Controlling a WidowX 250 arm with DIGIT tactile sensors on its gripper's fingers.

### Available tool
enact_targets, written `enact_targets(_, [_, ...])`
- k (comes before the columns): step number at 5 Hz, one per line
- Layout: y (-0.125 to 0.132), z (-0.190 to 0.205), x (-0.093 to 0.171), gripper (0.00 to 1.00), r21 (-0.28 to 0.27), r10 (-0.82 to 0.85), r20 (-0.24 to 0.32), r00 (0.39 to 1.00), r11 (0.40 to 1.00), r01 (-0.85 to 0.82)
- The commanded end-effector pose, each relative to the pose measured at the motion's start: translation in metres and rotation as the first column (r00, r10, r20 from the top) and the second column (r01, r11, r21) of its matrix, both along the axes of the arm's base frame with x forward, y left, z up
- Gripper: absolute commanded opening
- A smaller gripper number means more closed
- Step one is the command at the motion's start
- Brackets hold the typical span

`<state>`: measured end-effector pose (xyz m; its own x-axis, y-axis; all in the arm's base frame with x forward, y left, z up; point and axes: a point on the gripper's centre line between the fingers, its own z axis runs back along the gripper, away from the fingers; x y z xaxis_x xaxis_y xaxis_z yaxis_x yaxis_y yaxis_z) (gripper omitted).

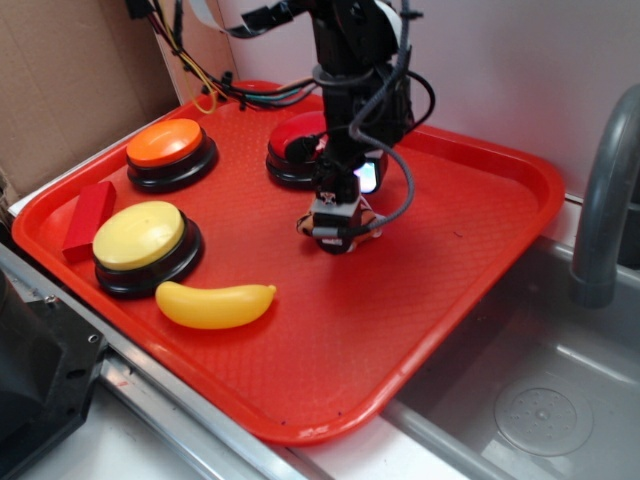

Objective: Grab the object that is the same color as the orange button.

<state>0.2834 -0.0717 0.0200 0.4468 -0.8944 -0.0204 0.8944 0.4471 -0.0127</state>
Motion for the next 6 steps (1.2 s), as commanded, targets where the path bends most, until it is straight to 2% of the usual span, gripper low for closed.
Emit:
enact_targets(1, [-0.002,-0.008,-0.003,0.23,0.017,-0.087,-0.004,0.996,0.996,0.087])
enact_targets(2, [-0.001,-0.004,-0.003,0.0,0.014,-0.082,0.0,0.997,0.997,0.082])
enact_targets(3, [0.003,0.014,-0.003,0.0,0.025,-0.001,-0.003,1.0,1.0,0.001])
enact_targets(4, [0.006,0.056,-0.004,0.0,0.031,0.18,-0.004,0.984,0.983,-0.18])
enact_targets(5, [0.015,0.101,-0.006,0.0,0.011,0.417,-0.076,0.906,0.909,-0.418])
enact_targets(6, [0.036,0.137,-0.01,0.0,-0.019,0.624,-0.118,0.773,0.776,-0.63])
